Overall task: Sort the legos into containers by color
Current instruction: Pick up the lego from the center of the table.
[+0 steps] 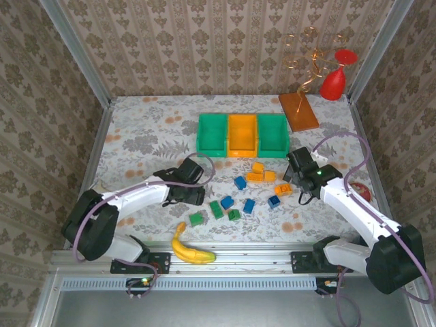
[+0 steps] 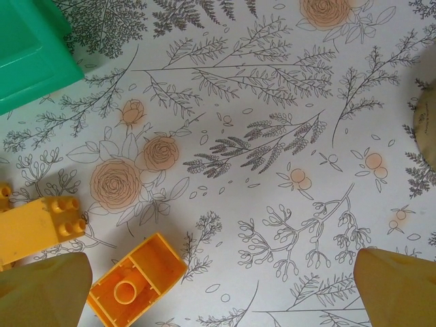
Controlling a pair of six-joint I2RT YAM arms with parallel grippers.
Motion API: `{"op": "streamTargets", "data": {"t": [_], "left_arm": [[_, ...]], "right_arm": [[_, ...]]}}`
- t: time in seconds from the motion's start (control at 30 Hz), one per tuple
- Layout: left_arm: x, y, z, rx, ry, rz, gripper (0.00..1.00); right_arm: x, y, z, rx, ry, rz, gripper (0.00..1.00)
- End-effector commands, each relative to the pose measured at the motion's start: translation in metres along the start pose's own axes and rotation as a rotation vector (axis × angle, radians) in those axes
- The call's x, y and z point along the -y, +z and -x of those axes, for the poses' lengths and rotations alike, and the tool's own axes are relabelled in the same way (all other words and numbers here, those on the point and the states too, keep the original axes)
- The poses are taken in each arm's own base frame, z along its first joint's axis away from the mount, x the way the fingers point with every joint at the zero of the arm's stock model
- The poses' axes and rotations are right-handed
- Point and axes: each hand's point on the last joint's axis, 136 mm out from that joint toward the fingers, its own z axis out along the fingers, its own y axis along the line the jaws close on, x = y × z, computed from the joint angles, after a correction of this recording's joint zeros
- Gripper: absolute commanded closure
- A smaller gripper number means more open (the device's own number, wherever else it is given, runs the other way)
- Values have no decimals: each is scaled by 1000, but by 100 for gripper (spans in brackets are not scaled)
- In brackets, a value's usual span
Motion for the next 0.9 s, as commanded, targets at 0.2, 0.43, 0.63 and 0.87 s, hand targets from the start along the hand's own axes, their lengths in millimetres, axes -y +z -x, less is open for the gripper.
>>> {"op": "streamTargets", "data": {"t": [0.2, 0.43, 0.63, 0.87], "left_arm": [[-4, 9, 0, -20, 8, 38, 25], [0, 14, 6, -13, 4, 18, 28], [6, 17, 17, 0, 21, -2, 26], [7, 24, 22, 0, 20, 2, 26]], "right_arm": [[-2, -5, 12, 44, 29, -8, 0], [-2, -5, 14, 51, 30, -12, 0], [-4, -4, 15, 54, 30, -10, 0], [-4, -4, 14, 54, 27, -7, 0]]}}
